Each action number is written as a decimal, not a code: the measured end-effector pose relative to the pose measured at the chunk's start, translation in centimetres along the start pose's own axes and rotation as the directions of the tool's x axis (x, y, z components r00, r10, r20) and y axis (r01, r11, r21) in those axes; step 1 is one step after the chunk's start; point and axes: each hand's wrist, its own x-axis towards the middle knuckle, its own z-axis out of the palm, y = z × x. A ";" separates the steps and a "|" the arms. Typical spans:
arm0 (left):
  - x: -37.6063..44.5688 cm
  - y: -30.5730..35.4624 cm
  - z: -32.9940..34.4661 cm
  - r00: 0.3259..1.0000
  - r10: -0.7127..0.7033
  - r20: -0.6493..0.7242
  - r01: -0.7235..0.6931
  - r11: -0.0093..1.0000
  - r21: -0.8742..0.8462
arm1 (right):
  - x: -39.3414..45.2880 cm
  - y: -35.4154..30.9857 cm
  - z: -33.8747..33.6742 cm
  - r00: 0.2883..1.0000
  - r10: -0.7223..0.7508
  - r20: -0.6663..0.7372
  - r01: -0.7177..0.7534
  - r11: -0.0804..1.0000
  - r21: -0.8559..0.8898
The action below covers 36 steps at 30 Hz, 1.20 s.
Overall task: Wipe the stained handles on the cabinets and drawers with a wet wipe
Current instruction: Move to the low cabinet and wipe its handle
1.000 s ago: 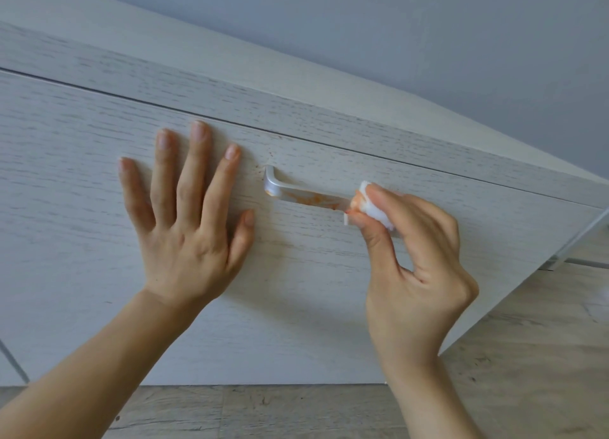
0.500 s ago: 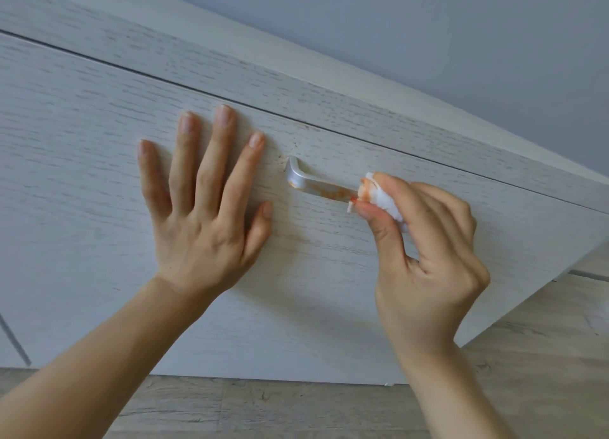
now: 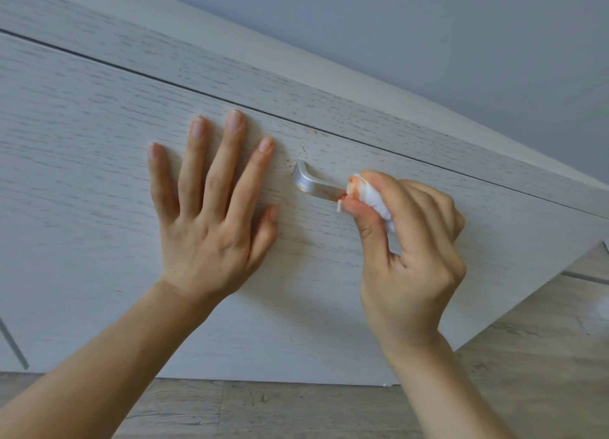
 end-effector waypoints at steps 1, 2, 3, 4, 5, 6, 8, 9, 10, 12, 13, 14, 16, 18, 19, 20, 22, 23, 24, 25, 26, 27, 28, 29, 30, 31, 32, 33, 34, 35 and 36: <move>0.0 0.0 0.0 1.000 0.001 0.001 -0.001 1.000 -0.004 | -0.1 0.0 -0.1 1.000 -0.001 -0.001 0.001 1.000 -0.006; -0.1 0.0 0.0 1.000 -0.001 0.002 0.001 1.000 -0.010 | -0.2 0.0 -0.2 1.000 0.004 -0.008 -0.004 1.000 -0.008; -0.1 0.0 -0.1 1.000 -0.003 0.002 0.003 1.000 -0.012 | -0.4 -0.1 -0.1 1.000 0.006 -0.017 -0.006 1.000 -0.005; -0.1 0.0 -0.1 1.000 -0.003 0.000 0.003 1.000 -0.006 | -0.3 -0.2 0.0 1.000 0.003 -0.021 -0.003 1.000 -0.001; -0.1 0.1 -0.1 1.000 -0.003 0.001 0.003 1.000 -0.001 | -0.3 -0.2 0.1 1.000 -0.001 -0.015 0.001 1.000 -0.002; 0.0 0.1 -0.1 1.000 -0.004 0.005 0.004 1.000 -0.002 | -0.2 -0.2 0.1 1.000 -0.003 -0.002 0.003 1.000 -0.010; 0.0 0.1 -0.1 1.000 -0.005 0.011 0.005 1.000 -0.010 | -0.1 -0.1 -0.3 1.000 0.022 0.006 -0.022 0.999 -0.025; 0.0 0.0 -0.2 1.000 -0.003 0.013 0.003 1.000 -0.011 | -0.2 -0.1 -0.5 0.999 0.043 -0.002 -0.043 0.999 -0.022; -0.1 0.0 -0.2 1.000 0.000 0.016 0.000 1.000 -0.010 | -0.2 -0.1 -0.7 0.998 0.058 -0.012 -0.058 0.998 -0.016; -0.1 0.0 -0.3 1.000 0.002 0.024 -0.002 1.000 -0.007 | -0.1 -0.5 -0.3 0.998 0.061 -0.013 -0.061 0.998 -0.018; -0.1 0.0 -0.2 1.000 0.002 0.026 -0.002 1.000 -0.006 | 0.0 -0.7 0.0 0.999 0.047 -0.005 -0.047 0.999 -0.025; 0.0 0.0 -0.2 1.000 0.004 0.026 -0.003 1.000 -0.002 | 0.2 -0.9 0.3 1.000 0.029 0.005 -0.029 0.999 -0.028; 0.0 0.0 -0.2 1.000 0.006 0.024 -0.006 1.000 0.003 | 0.5 -1.0 0.3 1.000 0.009 0.021 -0.008 1.000 -0.030; -0.1 -0.1 -0.2 1.000 0.006 0.024 -0.006 1.000 -0.006 | 0.4 -1.0 0.2 1.000 0.002 0.019 -0.001 0.999 -0.052; -0.1 -0.1 -0.3 1.000 0.007 0.025 -0.007 1.000 -0.011 | 0.4 -1.1 0.2 1.000 0.007 0.013 -0.006 0.998 -0.060; -0.1 -0.1 -0.3 1.000 0.008 0.028 -0.008 1.000 -0.011 | 0.3 -1.2 0.4 1.000 0.018 0.007 -0.017 0.998 -0.063; 0.0 -0.1 -0.3 0.999 0.009 0.034 -0.009 1.000 -0.006 | 0.4 -1.5 0.7 0.999 0.036 0.013 -0.035 0.997 -0.062; 0.0 0.0 -0.3 0.999 0.009 0.036 -0.009 1.000 -0.004 | 0.5 -1.5 0.7 0.999 0.044 0.021 -0.043 0.998 -0.052; 0.0 0.0 -0.3 0.999 0.008 0.036 -0.008 1.000 -0.002 | 0.6 -1.5 0.5 0.998 0.062 0.021 -0.061 0.998 -0.027; 0.0 -0.1 -0.3 0.999 0.009 0.035 -0.009 1.000 -0.001 | 0.6 -1.4 0.3 0.996 0.091 0.012 -0.091 0.996 0.006; 0.0 -0.1 -0.3 0.999 0.009 0.032 -0.009 1.000 0.001 | 0.6 -1.3 0.1 0.993 0.120 -0.001 -0.120 0.992 0.032; -0.1 -0.1 -0.3 1.000 0.010 0.030 -0.010 1.000 0.002 | 0.5 -1.1 -0.2 0.991 0.136 -0.009 -0.136 0.990 0.041; -0.1 -0.2 -0.2 1.000 0.012 0.028 -0.012 1.000 0.003 | 0.5 -1.0 -0.2 0.992 0.129 -0.005 -0.129 0.991 0.033; -0.1 -0.2 -0.2 1.000 0.011 0.027 -0.011 1.000 0.004 | 0.4 -1.0 -0.1 0.995 0.103 0.006 -0.103 0.995 0.009; -0.1 -0.1 -0.2 1.000 0.010 0.025 -0.010 1.000 0.004 | 0.4 -1.0 0.1 0.998 0.067 0.014 -0.067 0.998 -0.019; -0.1 0.0 -0.1 1.000 0.010 0.021 -0.010 1.000 0.008 | 0.5 -1.2 0.5 0.999 0.029 0.018 -0.028 0.999 -0.044; -0.1 0.0 -0.1 1.000 0.011 0.016 -0.011 1.000 0.013 | 0.6 -1.3 0.8 1.000 -0.009 0.020 0.010 0.998 -0.057; -0.1 0.0 0.0 1.000 0.013 0.011 -0.013 1.000 0.020 | 0.8 -1.4 1.1 0.999 -0.041 0.020 0.043 0.997 -0.059; -0.1 0.0 0.0 1.000 0.016 0.005 -0.016 1.000 0.026 | 0.8 -1.5 1.3 0.998 -0.060 0.018 0.061 0.997 -0.056; -0.1 -0.1 0.1 1.000 0.017 0.001 -0.017 0.999 0.029 | 0.7 -1.4 1.3 0.998 -0.063 0.018 0.064 0.996 -0.057; -0.1 -0.1 0.0 1.000 0.016 0.001 -0.016 1.000 0.025 | 0.6 -1.4 1.3 0.998 -0.058 0.016 0.059 0.996 -0.065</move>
